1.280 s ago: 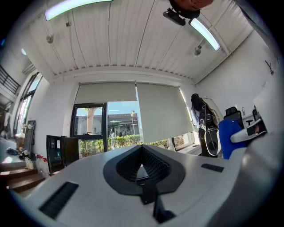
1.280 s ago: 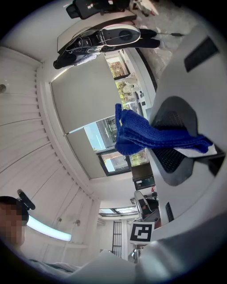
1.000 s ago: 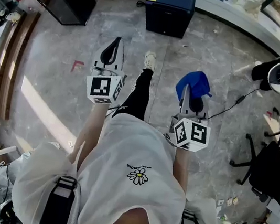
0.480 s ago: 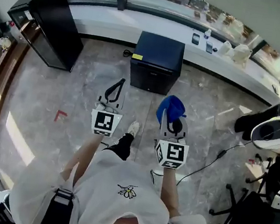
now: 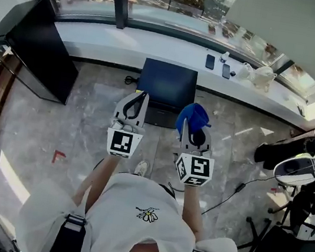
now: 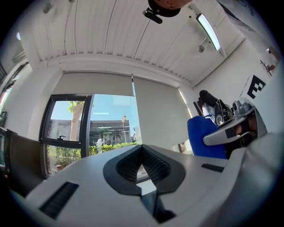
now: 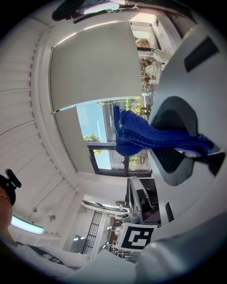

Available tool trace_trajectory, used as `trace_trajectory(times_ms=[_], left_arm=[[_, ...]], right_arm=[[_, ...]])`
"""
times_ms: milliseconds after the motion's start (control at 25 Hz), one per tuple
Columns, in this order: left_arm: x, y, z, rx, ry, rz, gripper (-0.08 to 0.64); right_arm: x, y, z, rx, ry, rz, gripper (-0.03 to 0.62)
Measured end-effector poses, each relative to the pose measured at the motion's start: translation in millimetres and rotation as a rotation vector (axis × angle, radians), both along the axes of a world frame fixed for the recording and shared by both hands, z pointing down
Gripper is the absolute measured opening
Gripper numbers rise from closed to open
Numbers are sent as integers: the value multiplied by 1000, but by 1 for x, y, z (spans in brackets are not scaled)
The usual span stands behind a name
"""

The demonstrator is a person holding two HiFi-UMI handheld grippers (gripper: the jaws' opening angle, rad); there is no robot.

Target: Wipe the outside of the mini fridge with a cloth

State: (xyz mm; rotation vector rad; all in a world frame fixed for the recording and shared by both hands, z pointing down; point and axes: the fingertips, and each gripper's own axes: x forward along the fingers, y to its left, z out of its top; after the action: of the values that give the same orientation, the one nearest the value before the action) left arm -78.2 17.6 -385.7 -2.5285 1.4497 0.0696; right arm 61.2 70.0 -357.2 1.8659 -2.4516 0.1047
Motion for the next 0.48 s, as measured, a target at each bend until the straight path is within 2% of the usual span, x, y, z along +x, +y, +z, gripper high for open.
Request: trace_trajectory(times_ms=[160,280,360,480], left_arm=[[16,-23,13,-48,-21,-3,5],[26,-37,16,-37,0,-16,5],[31,-36,18,-61,12,-17,5],[39,-41,16,-65,7,-25,5]], right_arm=[[10,-26,-2,2,-13,-5,75],[18,-45,7,-9,-41,-21,75],[21,-52,9,-15,-46,-42,75],[23,-64,0,7,-46,-75,75]])
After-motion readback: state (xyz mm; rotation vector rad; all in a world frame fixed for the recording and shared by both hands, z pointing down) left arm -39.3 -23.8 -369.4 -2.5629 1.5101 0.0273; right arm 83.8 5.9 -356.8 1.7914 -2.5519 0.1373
